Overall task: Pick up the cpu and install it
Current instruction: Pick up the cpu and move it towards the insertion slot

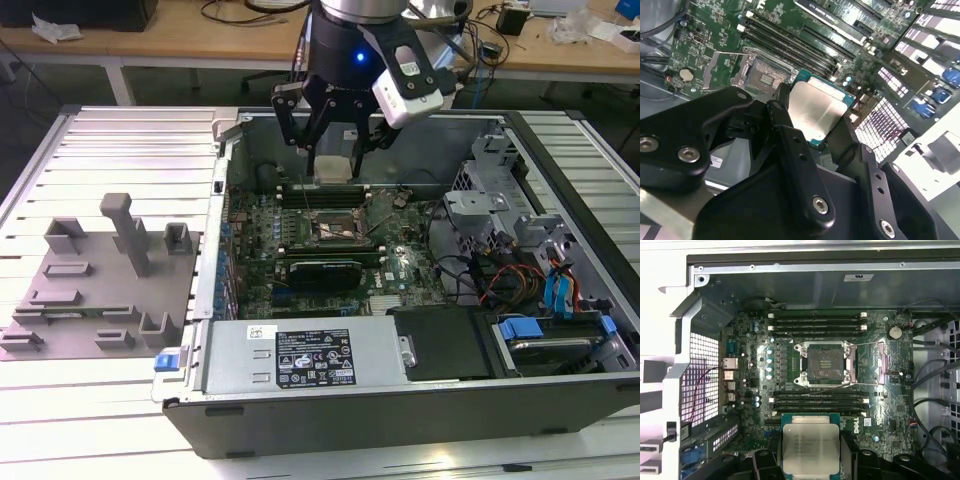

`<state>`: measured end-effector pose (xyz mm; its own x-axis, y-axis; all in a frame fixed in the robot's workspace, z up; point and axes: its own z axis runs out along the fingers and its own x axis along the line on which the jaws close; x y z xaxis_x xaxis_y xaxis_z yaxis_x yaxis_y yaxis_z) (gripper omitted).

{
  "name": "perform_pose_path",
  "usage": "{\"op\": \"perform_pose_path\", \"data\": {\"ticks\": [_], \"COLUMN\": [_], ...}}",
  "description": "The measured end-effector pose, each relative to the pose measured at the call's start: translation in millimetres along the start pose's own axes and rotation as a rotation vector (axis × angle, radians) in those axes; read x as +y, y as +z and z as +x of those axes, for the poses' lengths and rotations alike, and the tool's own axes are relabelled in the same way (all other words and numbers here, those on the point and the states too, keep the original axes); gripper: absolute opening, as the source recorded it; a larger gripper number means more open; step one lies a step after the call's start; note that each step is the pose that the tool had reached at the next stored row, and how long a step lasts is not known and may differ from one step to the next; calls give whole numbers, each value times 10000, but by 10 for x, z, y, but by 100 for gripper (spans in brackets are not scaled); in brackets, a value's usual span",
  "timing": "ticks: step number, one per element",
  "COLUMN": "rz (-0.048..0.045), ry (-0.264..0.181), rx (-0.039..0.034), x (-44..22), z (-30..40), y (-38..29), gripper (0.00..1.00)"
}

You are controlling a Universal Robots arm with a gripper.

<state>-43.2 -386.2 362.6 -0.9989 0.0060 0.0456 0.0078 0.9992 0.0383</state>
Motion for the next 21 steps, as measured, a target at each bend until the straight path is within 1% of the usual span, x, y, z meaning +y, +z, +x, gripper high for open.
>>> {"op": "perform_pose_path", "data": {"ticks": [1,3,7,10,14,16,19,21], "rz": [-1,-2,-3,-2,-1,0,0,-1], "ry": [0,0,0,0,1,0,2,1], "rx": [0,0,5,13,18,22,26,28], "x": [16,44,71,101,126,143,159,179], "z": [-1,-5,-11,-17,-21,-25,-29,-34], "y": [24,102,178,262,332,382,435,487], "gripper": [55,55,55,55,55,55,55,55]}}
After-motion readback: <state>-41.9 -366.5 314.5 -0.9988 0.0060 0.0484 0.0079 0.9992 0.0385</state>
